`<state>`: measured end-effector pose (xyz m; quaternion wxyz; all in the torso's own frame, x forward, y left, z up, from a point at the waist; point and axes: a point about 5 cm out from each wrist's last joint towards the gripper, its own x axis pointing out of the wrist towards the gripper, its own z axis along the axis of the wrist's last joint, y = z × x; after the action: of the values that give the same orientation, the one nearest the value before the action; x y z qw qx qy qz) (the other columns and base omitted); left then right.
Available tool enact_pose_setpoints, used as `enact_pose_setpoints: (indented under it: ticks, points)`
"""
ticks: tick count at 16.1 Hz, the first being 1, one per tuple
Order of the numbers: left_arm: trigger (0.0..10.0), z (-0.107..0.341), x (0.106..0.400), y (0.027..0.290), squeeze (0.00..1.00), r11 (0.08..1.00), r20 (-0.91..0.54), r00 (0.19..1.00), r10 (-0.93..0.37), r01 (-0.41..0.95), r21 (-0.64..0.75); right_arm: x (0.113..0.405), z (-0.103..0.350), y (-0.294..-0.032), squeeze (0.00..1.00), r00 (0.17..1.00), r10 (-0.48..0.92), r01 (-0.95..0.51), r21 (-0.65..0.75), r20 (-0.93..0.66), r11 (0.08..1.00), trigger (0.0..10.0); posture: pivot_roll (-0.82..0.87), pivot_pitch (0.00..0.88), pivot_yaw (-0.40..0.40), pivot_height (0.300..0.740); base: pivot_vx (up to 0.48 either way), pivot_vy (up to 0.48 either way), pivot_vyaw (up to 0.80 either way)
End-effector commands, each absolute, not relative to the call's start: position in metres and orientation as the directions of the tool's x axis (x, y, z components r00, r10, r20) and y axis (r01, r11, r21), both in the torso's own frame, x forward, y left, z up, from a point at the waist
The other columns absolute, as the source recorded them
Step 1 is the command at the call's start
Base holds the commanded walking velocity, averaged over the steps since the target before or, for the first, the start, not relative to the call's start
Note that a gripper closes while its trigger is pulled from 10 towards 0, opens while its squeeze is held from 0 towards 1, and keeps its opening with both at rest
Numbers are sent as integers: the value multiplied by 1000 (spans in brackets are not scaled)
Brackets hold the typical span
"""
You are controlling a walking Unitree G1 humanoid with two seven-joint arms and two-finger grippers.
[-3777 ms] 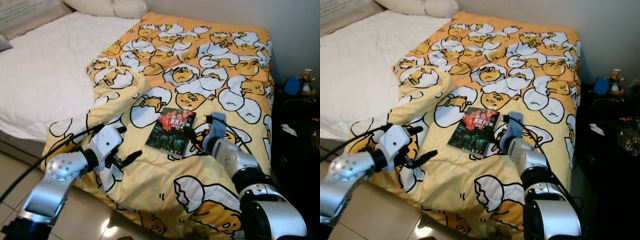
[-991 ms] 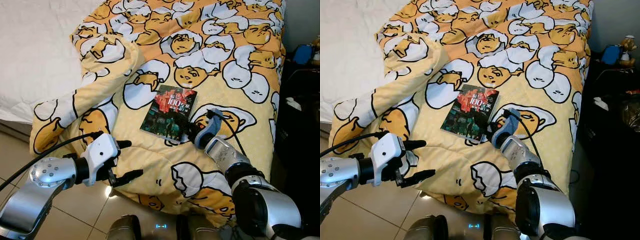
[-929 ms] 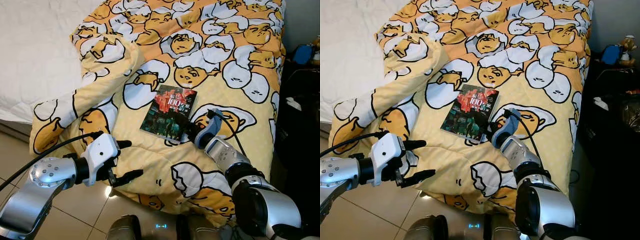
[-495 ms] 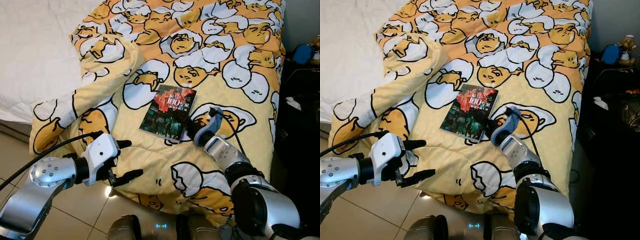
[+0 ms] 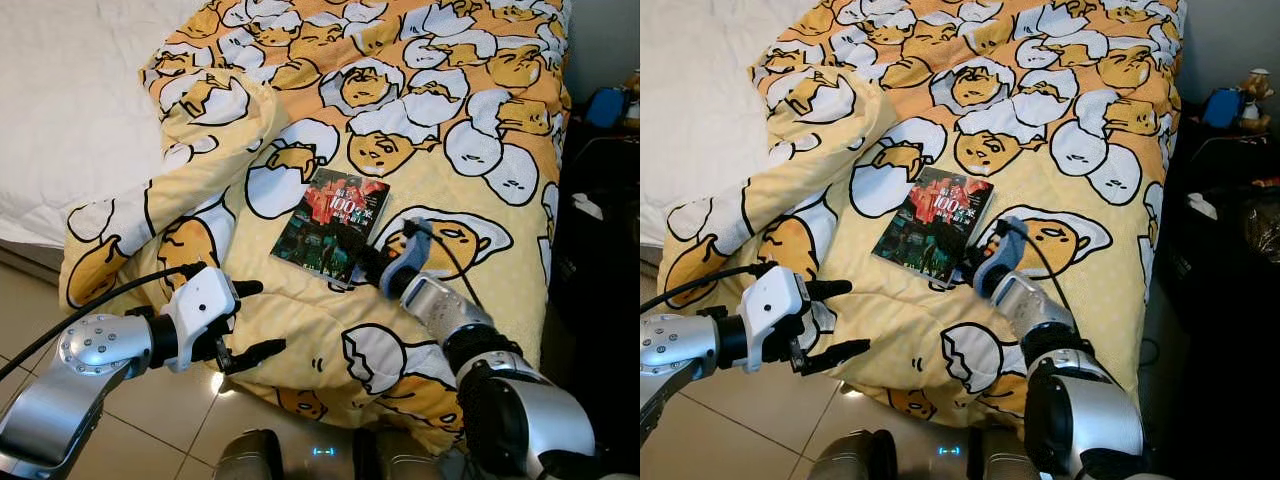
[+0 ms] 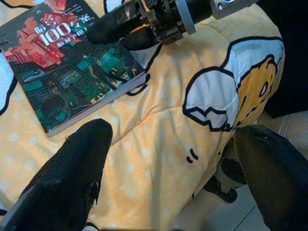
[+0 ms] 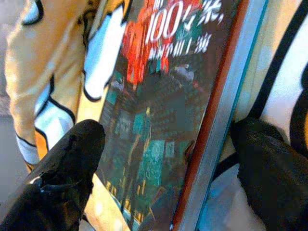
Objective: Clean up the room
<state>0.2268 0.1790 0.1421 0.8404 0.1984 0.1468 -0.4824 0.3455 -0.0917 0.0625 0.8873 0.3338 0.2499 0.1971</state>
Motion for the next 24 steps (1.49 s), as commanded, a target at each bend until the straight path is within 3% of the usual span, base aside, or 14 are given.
enact_pose_setpoints:
  ticks: [1,5,7,11,14,17,18,20,24]
  points:
    - [10000,140,225,179,0,431,-464,469,-752,882,191,326,35,-85,0,727,519,-116,665,-450,738,10000,46,222,45,740,0,0,0]
    - [10000,140,223,180,0,426,-470,464,-751,884,191,319,27,-75,0,705,530,-101,673,-471,733,10000,66,220,51,740,0,0,0]
    - [10000,139,221,183,0,428,-479,464,-745,884,189,340,60,-65,0,779,562,-122,812,-278,571,10000,62,220,53,740,0,0,0]
    - [10000,140,221,183,0,432,-477,468,-744,881,191,361,101,-60,0,806,589,-226,887,-63,403,10000,61,211,49,740,0,0,0]
    - [10000,141,218,186,0,435,-481,470,-740,880,191,360,95,-60,0,809,576,-176,885,-120,431,10000,71,218,51,740,0,0,0]
    - [10000,141,216,190,0,437,-493,471,-731,879,191,347,70,-53,0,784,547,-81,825,-295,560,10000,83,226,56,740,0,0,0]
    - [10000,142,215,191,0,439,-498,472,-727,878,192,341,60,-51,0,770,527,-41,797,-359,602,9451,88,228,57,740,0,0,0]
    - [10000,143,215,195,0,443,-505,478,-719,874,198,331,46,-47,0,734,489,27,740,-471,672,0,99,230,59,740,0,0,0]
    - [10000,142,214,198,0,445,-511,479,-713,873,198,341,64,-38,0,770,523,-3,819,-364,574,0,96,220,60,740,0,0,0]
